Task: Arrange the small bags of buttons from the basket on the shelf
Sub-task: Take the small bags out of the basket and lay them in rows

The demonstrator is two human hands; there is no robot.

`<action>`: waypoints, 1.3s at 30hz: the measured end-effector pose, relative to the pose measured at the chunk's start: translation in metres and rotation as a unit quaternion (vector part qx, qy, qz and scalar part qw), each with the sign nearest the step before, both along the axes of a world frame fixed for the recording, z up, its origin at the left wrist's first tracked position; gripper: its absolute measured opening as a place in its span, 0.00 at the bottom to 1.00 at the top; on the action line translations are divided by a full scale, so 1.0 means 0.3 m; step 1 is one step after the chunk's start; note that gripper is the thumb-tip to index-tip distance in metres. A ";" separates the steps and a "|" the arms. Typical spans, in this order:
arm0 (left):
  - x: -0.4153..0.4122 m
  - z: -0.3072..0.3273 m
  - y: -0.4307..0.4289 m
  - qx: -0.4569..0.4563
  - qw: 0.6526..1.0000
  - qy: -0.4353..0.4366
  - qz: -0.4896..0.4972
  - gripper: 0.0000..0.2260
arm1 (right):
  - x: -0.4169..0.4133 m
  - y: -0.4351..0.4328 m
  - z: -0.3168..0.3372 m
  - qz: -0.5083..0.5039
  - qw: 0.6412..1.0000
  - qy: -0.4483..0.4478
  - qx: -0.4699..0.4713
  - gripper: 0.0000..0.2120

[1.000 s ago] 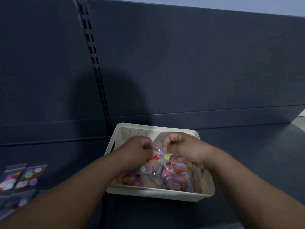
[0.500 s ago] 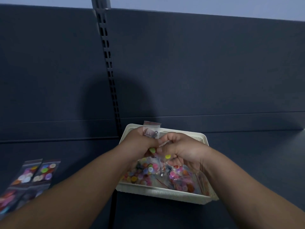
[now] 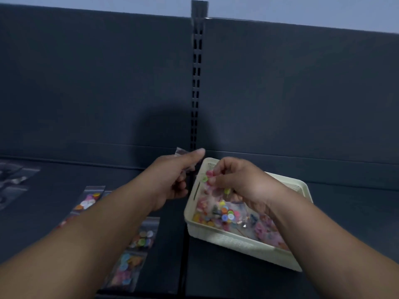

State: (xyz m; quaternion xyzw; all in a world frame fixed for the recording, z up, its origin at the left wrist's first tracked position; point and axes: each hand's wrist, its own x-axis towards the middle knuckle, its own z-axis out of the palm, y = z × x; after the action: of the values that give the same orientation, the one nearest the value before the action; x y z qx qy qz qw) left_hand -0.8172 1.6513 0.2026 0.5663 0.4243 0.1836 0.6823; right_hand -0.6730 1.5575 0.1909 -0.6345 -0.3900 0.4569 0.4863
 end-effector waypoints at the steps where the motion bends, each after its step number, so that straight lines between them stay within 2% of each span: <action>1: -0.038 0.006 0.013 0.024 0.999 0.012 -0.018 0.18 | -0.036 0.023 0.008 0.019 0.999 -0.027 0.008 0.11; 4: -0.140 0.018 0.058 0.071 0.995 0.052 -0.056 0.11 | -0.155 0.104 0.032 0.066 0.994 -0.080 0.024 0.14; 8: -0.274 0.011 0.151 0.076 0.996 0.049 0.000 0.08 | -0.300 0.221 0.038 0.068 0.994 -0.081 0.038 0.14; 10: -0.341 0.001 0.197 0.046 0.998 0.009 0.049 0.08 | -0.362 0.276 0.024 0.034 0.999 -0.034 0.026 0.13; 12: -0.400 -0.009 0.239 0.020 0.995 -0.012 0.093 0.07 | -0.416 0.321 0.004 -0.021 0.998 0.059 0.005 0.10; 15: -0.473 -0.023 0.296 -0.020 0.990 -0.036 0.136 0.07 | -0.479 0.365 -0.022 -0.103 0.976 0.190 -0.038 0.07; 17: -0.511 -0.034 0.328 -0.058 0.987 -0.058 0.138 0.07 | -0.516 0.384 -0.033 -0.107 0.961 0.248 -0.061 0.08; 20: -0.542 -0.060 0.354 -0.129 0.982 -0.078 0.111 0.08 | -0.574 0.412 -0.048 -0.064 0.961 0.253 -0.086 0.05; 24: -0.554 -0.109 0.374 -0.194 0.974 -0.081 0.085 0.09 | -0.620 0.434 -0.057 -0.032 0.966 0.245 -0.076 0.07; 27: -0.567 -0.140 0.398 -0.214 0.973 -0.066 0.064 0.07 | -0.631 0.446 -0.081 -0.061 0.976 0.196 -0.075 0.02; 29: -0.577 -0.161 0.418 -0.187 0.981 -0.038 0.031 0.05 | -0.623 0.461 -0.106 -0.106 0.980 0.139 -0.090 0.06; 31: -0.585 -0.180 0.442 -0.113 0.994 -0.004 0.017 0.03 | -0.601 0.472 -0.123 -0.131 0.983 0.052 -0.114 0.05; 34: -0.592 -0.221 0.488 0.033 0.998 0.046 0.028 0.06 | -0.540 0.482 -0.144 -0.112 0.974 -0.088 -0.177 0.02; 37: -0.592 -0.255 0.518 0.196 0.974 0.116 -0.014 0.08 | -0.494 0.503 -0.168 -0.048 0.947 -0.202 -0.245 0.02; 39: -0.586 -0.277 0.527 0.273 0.947 0.153 -0.067 0.11 | -0.481 0.523 -0.183 0.003 0.924 -0.262 -0.279 0.02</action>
State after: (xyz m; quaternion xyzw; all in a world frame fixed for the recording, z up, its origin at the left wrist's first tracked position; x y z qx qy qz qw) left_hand -0.9929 1.8093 0.1195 0.7797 0.4182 0.1571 0.4387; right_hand -0.8173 1.7143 0.1361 -0.8402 -0.3621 0.3664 0.1692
